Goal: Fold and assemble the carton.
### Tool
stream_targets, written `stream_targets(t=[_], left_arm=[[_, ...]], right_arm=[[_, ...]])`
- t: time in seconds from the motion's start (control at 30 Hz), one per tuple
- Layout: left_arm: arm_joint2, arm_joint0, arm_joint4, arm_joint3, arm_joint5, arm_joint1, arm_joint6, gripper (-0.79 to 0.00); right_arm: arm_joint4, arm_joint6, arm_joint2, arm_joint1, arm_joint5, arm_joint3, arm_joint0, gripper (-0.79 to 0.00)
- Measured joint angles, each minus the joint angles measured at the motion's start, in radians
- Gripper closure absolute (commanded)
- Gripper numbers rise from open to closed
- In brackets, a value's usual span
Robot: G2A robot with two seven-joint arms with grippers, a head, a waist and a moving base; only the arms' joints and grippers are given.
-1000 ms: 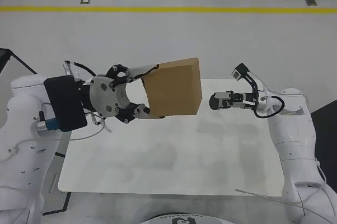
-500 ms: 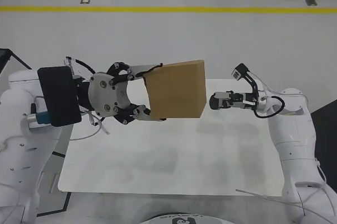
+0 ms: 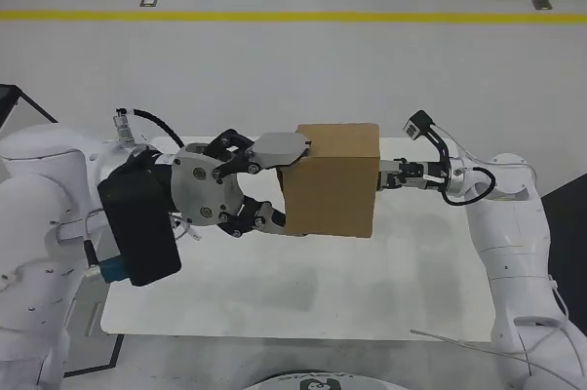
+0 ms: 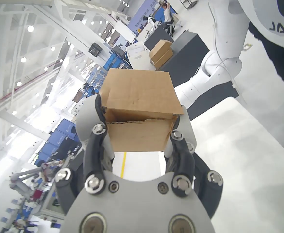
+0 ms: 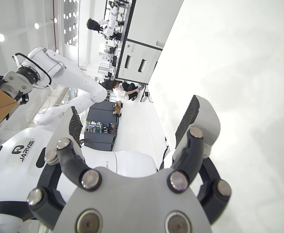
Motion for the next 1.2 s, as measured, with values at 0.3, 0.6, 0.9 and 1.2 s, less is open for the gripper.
stream_targets(t=[0.3,0.6,0.9,1.2], left_arm=[[0.044,-0.009,0.510,-0.025,0.119,0.012,0.202,0.000],[0.043,-0.005,0.551,-0.025,0.156,0.013,0.218,0.000],[-0.032,0.088,0.771,0.010,0.350,0.036,0.352,0.000],[-0.133,0.161,0.976,0.087,0.533,0.068,0.643,0.000]], right_arm=[[0.000,0.000,0.000,0.000,0.000,0.000,0.000,-0.785],[0.000,0.000,0.000,0.000,0.000,0.000,0.000,-0.785],[0.000,0.000,0.000,0.000,0.000,0.000,0.000,-0.785],[0.000,0.000,0.000,0.000,0.000,0.000,0.000,-0.785]])
